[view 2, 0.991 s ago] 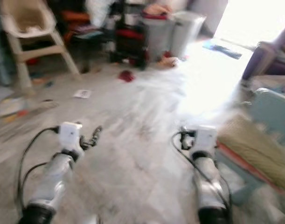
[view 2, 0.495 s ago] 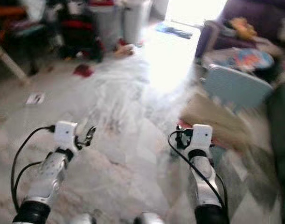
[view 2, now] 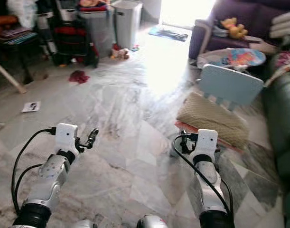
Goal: Move the pillow to the sofa
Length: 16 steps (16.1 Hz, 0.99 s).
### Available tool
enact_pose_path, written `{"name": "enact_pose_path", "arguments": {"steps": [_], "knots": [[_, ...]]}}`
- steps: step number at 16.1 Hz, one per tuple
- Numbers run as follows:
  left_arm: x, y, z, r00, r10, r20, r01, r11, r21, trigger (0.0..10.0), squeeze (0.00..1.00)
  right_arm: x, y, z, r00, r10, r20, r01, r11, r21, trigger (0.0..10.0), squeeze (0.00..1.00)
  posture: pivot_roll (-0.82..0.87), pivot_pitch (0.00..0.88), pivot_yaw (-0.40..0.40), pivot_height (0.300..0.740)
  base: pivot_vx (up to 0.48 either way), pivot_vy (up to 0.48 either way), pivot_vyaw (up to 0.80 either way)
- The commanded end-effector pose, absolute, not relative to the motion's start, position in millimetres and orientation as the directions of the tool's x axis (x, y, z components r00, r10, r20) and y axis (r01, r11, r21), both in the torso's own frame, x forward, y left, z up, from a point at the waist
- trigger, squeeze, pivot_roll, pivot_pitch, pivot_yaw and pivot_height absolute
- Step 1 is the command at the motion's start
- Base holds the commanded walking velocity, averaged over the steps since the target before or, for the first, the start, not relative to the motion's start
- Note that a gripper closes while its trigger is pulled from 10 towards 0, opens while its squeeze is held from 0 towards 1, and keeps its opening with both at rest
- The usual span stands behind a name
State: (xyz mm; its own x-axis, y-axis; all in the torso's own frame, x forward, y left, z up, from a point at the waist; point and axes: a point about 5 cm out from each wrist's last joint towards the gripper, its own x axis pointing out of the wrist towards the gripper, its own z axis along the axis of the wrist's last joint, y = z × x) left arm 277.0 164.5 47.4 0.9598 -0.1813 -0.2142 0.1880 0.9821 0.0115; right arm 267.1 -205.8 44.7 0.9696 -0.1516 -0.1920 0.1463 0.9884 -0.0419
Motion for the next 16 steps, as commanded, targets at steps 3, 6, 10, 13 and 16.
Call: {"name": "enact_pose_path", "arguments": {"steps": [3, 6, 10, 13, 16], "knots": [[281.2, 163.7, 50.5, 0.957, -0.203, -0.209, 0.212, 0.977, 0.024, 10.0, 0.00, 271.4, -207.3, 48.0, 0.969, -0.160, -0.187, 0.154, 0.987, -0.044, 10.0, 0.00, -0.03, 0.000, -0.055, 0.740, 0.357, 0.319, -0.80], [280.9, 164.8, 49.9, 0.957, -0.199, -0.211, 0.211, 0.977, 0.036, 10.0, 0.00, 271.4, -206.3, 47.7, 0.970, -0.158, -0.187, 0.152, 0.987, -0.043, 10.0, 0.00, -0.03, 0.000, -0.055, 0.740, 0.408, 0.099, -0.80], [281.9, 168.1, 48.0, 0.957, -0.188, -0.221, 0.205, 0.977, 0.058, 10.0, 0.00, 272.3, -204.4, 48.0, 0.971, -0.153, -0.184, 0.148, 0.988, -0.040, 10.0, 0.00, -0.03, 0.000, -0.054, 0.740, 0.471, 0.000, -0.80], [278.8, 166.7, 45.2, 0.954, -0.190, -0.231, 0.209, 0.976, 0.058, 10.0, 0.00, 270.3, -203.2, 46.2, 0.970, -0.150, -0.190, 0.145, 0.989, -0.038, 10.0, 0.00, -0.03, 0.000, -0.053, 0.740, 0.480, 0.000, -0.80], [277.6, 164.1, 42.8, 0.951, -0.193, -0.243, 0.215, 0.974, 0.067, 10.0, 0.00, 271.0, -201.6, 46.5, 0.971, -0.146, -0.188, 0.142, 0.989, -0.036, 10.0, 0.00, -0.03, 0.000, -0.053, 0.740, 0.480, 0.000, -0.68]]}}
